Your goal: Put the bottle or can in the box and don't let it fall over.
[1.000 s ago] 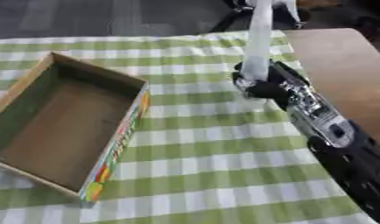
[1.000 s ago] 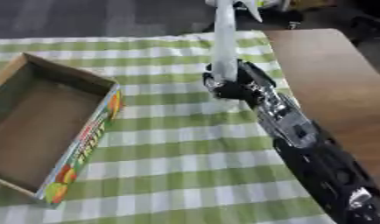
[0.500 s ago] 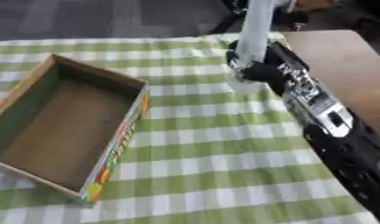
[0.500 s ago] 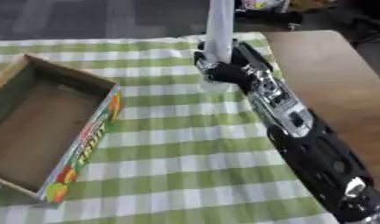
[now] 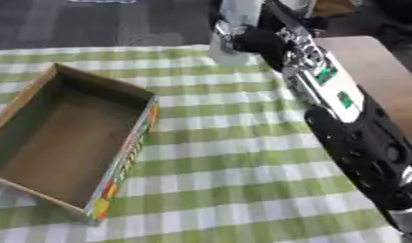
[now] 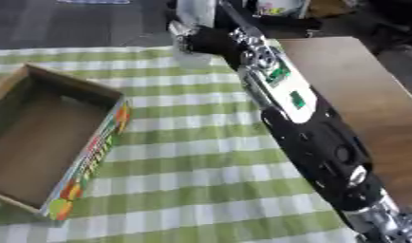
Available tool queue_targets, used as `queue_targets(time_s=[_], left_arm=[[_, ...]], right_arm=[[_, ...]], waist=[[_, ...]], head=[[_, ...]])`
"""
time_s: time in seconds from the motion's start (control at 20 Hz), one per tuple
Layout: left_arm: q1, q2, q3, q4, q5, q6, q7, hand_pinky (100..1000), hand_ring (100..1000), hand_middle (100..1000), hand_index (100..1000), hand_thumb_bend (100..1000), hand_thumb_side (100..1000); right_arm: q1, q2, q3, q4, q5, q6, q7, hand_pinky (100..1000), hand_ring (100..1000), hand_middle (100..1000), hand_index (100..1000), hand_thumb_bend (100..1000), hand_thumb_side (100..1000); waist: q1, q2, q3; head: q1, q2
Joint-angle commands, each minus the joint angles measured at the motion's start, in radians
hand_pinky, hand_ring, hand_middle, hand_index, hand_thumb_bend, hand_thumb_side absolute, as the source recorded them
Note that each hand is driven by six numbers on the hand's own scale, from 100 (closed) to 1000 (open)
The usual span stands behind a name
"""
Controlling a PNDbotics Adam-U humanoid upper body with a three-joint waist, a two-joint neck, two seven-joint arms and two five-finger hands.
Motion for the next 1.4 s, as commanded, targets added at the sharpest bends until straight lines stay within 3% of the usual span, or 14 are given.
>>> queue_targets(time_s=[0.05,0.75,1.15,1.4], left_arm=[[0.005,0.035,0.005,-0.008,0.003,0.001,-0.003,1000,541,738,799,168,845],[0.007,0.037,0.001,-0.009,0.005,0.006,-0.007,1000,541,735,798,170,846],[0.004,0.040,-0.003,-0.009,0.005,0.009,-0.011,1000,541,735,797,170,846],[0.000,0.044,-0.006,-0.008,0.006,0.011,-0.013,1000,540,735,797,170,846]], right_arm=[[-0.055,0.038,0.027,-0.030,0.012,0.014,0.029,1000,810,368,174,100,100],[-0.156,0.263,0.186,0.002,0.103,0.073,0.173,996,833,376,176,100,100],[-0.185,0.398,0.275,0.078,0.186,0.093,0.233,990,827,380,178,100,100],[-0.205,0.472,0.317,0.148,0.272,0.094,0.225,984,821,386,183,100,100]], waist=[[0.002,-0.034,-0.003],[-0.004,-0.049,-0.011],[-0.009,-0.051,0.000],[-0.017,-0.053,0.011]], head=[[-0.005,0.007],[-0.010,0.014],[-0.023,0.020],[-0.033,0.027]])
